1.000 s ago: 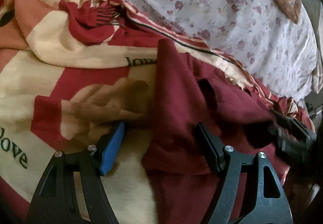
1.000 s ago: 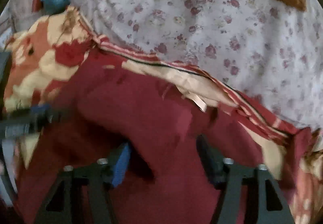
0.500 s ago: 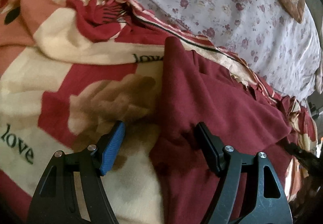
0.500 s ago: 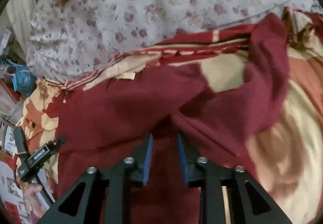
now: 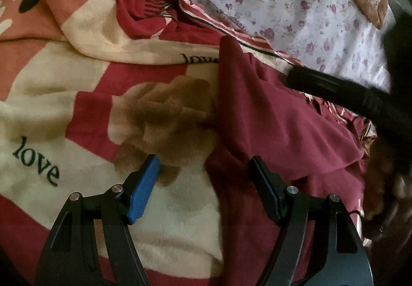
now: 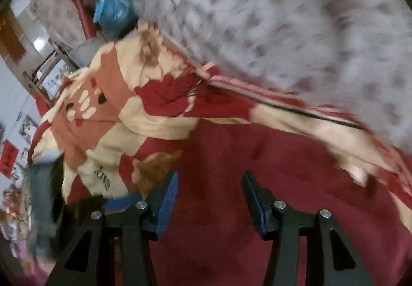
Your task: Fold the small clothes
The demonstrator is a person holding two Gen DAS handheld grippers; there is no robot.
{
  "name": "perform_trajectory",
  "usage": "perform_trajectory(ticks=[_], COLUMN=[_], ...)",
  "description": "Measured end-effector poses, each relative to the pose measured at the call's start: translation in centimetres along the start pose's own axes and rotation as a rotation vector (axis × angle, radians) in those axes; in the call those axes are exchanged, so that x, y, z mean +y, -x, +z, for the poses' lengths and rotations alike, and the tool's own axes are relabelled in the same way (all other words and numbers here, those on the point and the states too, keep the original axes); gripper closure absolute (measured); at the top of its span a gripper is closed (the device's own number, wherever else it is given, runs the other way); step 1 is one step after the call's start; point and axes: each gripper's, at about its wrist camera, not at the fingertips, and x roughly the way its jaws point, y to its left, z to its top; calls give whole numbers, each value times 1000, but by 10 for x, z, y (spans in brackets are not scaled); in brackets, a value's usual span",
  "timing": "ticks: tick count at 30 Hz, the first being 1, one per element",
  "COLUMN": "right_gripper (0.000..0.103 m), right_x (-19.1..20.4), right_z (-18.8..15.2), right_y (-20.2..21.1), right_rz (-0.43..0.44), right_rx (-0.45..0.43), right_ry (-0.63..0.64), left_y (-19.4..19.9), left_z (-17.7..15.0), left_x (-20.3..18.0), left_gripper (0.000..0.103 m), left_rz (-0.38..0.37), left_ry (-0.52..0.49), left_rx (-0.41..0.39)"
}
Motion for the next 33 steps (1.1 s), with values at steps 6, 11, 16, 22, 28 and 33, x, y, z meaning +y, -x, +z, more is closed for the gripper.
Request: perform_trajectory(ticks=[6, 11, 16, 22, 28, 33], right_gripper=[71, 93, 95, 58, 56, 56], right_x=[6, 19, 17, 2, -69, -135], right_z=[14, 29, 32, 9, -56, -100], right_y=[-77, -65, -98, -38, 65, 83], right_rz=[-43, 18, 44, 49, -218, -351], right_rx=[125, 45, 76, 54, -56, -34], right_ry=[38, 60, -9, -42, -113, -263], left_y=[-6, 7, 7, 11, 18, -4], left_z=[5, 11, 14, 15, 17, 14], left_x=[-3, 5, 15, 13, 4, -7], left_gripper=[30, 30, 30, 30, 30, 30], left_rz=[10, -21, -24, -79, -130, -66], left_ry=[-35, -8, 41, 66, 49, 13], left_rx=[-11, -44, -40, -69, -123, -58])
